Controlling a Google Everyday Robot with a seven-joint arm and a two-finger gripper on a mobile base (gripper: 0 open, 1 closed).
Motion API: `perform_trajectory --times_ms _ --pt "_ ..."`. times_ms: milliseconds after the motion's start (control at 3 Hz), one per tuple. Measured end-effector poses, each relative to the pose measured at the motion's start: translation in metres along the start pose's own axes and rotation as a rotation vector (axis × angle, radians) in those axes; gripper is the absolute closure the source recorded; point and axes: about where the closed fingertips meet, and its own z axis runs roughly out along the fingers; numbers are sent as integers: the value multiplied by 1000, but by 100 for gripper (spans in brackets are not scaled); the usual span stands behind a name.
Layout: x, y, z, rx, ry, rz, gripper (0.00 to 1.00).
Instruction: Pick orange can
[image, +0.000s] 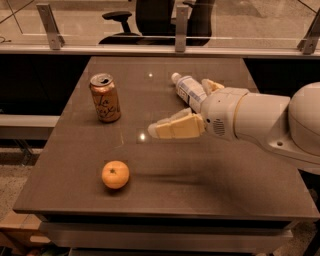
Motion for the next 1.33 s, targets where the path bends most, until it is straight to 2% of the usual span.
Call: perform_trajectory --times_ms 333,1333 --pt "-2 -2 18 -29 -45 9 0" --pt "-15 14 91 -184 -122 4 0"
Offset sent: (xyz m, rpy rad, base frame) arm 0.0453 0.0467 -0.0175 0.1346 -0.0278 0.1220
